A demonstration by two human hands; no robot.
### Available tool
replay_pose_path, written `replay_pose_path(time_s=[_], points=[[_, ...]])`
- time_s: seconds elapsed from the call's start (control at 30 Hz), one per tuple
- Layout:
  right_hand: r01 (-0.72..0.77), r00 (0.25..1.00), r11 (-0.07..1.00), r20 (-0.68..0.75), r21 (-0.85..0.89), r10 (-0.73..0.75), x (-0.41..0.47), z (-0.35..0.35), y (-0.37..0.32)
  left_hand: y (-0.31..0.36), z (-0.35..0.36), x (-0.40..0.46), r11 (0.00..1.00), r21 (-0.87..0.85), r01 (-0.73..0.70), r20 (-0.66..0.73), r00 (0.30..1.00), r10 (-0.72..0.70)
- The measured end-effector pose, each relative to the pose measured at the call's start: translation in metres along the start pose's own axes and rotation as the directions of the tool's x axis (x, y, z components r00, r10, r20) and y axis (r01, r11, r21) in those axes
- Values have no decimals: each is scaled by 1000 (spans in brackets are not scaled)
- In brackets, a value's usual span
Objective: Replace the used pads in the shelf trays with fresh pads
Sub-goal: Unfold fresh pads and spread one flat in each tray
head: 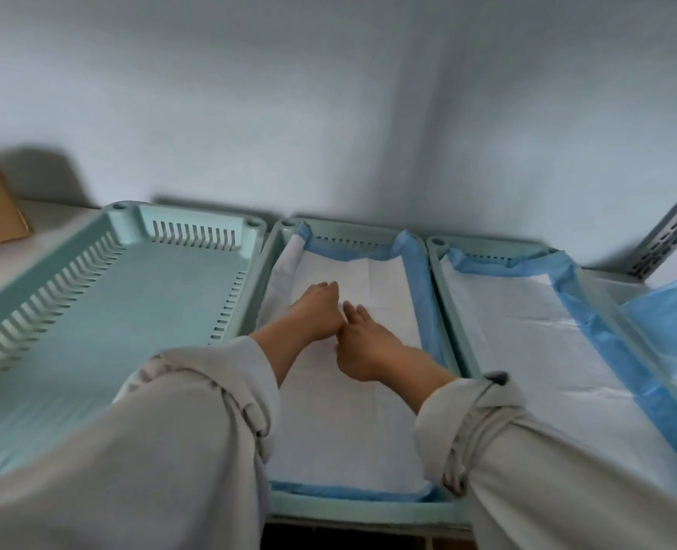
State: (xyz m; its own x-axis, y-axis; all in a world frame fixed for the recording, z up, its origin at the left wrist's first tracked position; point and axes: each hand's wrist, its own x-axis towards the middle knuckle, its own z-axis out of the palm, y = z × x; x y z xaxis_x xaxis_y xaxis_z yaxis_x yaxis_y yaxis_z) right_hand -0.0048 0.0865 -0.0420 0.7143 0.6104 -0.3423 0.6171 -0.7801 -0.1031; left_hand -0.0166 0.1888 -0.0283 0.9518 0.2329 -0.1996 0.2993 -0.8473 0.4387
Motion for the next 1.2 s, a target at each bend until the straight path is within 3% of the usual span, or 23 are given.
replay_pose_path(time_s=[0.07,0.17,0.3,0.37,0.43,0.5,0.6,0.67,0.73,0.8,0.9,0.97,1.07,1.2], points=[[48,999,999,10,-5,-48,18,5,0,-7,2,16,997,79,19,36,999,-22],[43,999,999,0,16,-43,32,15,19,-30,6,30,976,99,196,6,980,-198],[-311,935,922,-100,232,341,35,25,55,-35,16,36,895,-286,342,-69,924,-375],[-359,916,898,-88,253,391,39,21,55,-24,14,39,862,-332,384,-79,899,-431],[-296,938,930,-118,216,325,50,13,49,-15,7,51,904,-266,335,-120,919,-376],[-180,965,973,-165,143,202,66,5,44,-7,-1,66,970,-178,168,-168,966,-198],[-13,982,999,-190,30,19,90,1,39,-5,-6,85,1000,5,-29,-103,994,29],[80,982,996,-170,-37,-85,104,-2,34,-16,-5,100,994,105,-25,-104,994,36],[126,983,992,-131,-20,-128,115,-5,38,-35,0,112,989,129,77,-129,990,-60],[75,989,997,-130,18,-72,119,-5,54,-49,5,115,985,41,168,-156,975,-160],[-213,949,962,-198,173,246,117,3,84,-49,14,113,971,-111,211,-183,956,-228],[-296,921,934,-199,202,335,116,4,88,-43,15,112,957,-142,255,-184,943,-278],[-271,920,947,-244,175,308,120,-6,80,-36,12,114,966,-3,258,-196,947,-254],[-82,955,996,-283,22,85,129,-6,76,-46,12,113,939,329,102,-178,983,-45]])
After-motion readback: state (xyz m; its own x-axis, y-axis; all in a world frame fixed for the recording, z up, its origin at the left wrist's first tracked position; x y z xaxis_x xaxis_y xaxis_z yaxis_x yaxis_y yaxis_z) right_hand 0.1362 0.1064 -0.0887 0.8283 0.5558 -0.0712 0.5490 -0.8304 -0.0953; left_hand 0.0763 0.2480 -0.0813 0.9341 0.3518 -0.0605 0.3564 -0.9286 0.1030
